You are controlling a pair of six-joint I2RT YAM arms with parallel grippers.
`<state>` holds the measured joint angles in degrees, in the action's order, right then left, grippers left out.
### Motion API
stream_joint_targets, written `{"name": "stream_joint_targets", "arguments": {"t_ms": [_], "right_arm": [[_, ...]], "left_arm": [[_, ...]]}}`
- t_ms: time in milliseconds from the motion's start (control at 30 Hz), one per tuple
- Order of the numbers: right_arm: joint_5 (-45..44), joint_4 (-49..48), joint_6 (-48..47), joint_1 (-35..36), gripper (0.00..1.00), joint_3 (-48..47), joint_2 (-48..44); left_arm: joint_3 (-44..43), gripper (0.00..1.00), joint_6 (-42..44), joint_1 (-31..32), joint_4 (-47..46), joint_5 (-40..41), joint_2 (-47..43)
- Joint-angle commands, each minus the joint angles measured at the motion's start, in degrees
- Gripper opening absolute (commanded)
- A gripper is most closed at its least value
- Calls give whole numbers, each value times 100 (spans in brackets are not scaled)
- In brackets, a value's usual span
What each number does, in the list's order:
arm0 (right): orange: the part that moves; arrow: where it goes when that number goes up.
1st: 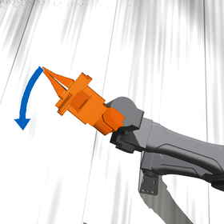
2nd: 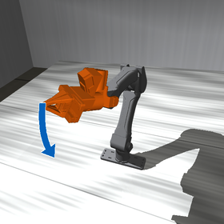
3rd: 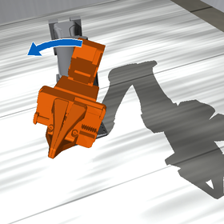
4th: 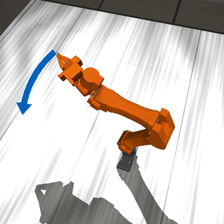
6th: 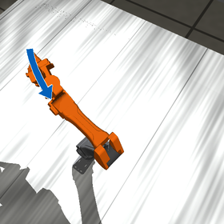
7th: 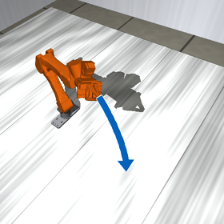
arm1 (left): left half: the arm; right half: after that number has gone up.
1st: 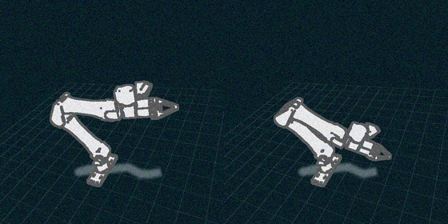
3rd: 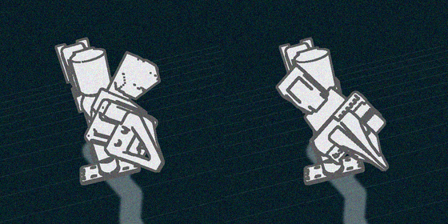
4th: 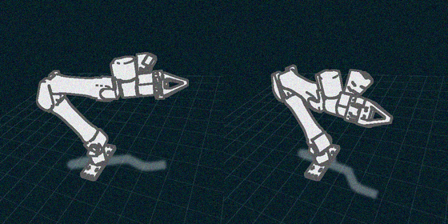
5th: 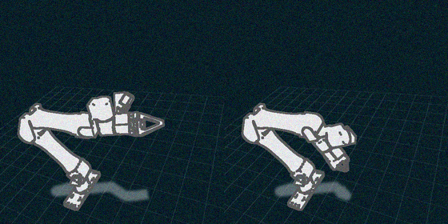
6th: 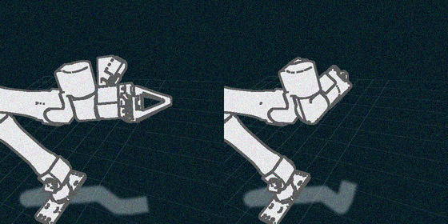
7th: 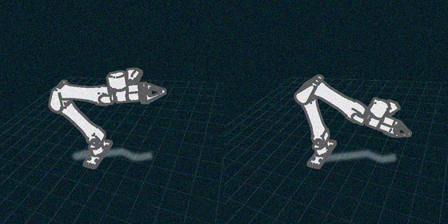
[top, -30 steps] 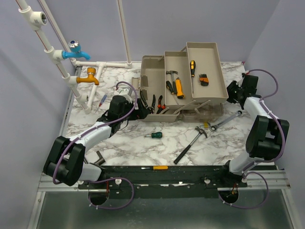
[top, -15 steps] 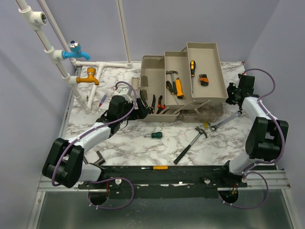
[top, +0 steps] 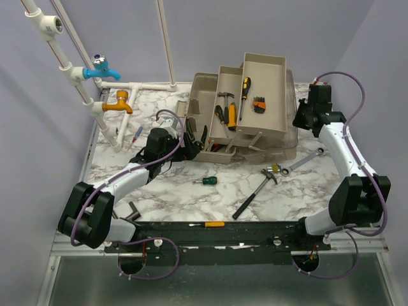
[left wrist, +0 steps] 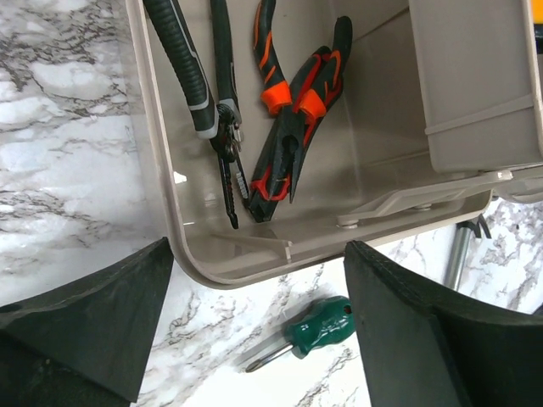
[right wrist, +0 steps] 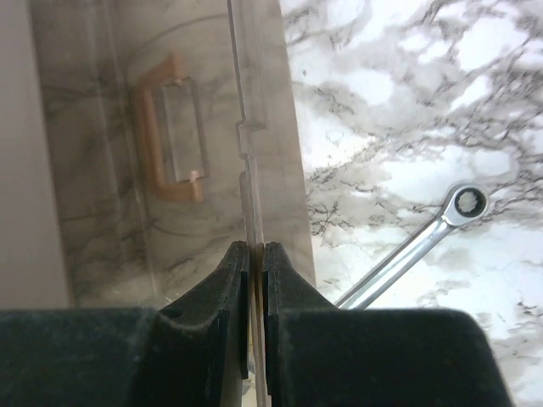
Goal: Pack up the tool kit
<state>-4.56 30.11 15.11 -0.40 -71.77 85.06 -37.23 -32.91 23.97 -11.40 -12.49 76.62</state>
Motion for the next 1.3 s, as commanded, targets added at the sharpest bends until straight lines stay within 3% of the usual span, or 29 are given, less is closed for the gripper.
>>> {"name": "stream_joint_targets", "arguments": {"t_ms": [0, 267, 433, 600, 833, 1067, 1267], "right_arm": [[-1208, 357, -131, 441, 1, -868, -181], [-2815, 890, -339, 1519, 1, -1646, 250], [-3644, 1089, -615, 2112, 1, -2282, 655], [-4433, 1392, -906, 2671, 1, -2987, 1090], [-5165, 1344, -1429, 3215, 1, -3650, 1411], [-6078, 634, -2451, 3997, 1, -3864, 1763], [-7528, -1532, -4414, 4471, 1, -2927, 2235]], "left_arm": [[-57, 79, 47, -6, -31, -95, 58], [55, 79, 103, -23, 34, 172, -322], [112, 70, 184, -24, -484, -692, -181], [-46, 72, 104, 7, -1042, -1569, 428], [-365, 75, 143, 508, -1078, -1709, 783], [-658, 75, 47, 653, -943, -1829, 995], [-586, 75, 92, 653, -926, -1786, 908]]}}
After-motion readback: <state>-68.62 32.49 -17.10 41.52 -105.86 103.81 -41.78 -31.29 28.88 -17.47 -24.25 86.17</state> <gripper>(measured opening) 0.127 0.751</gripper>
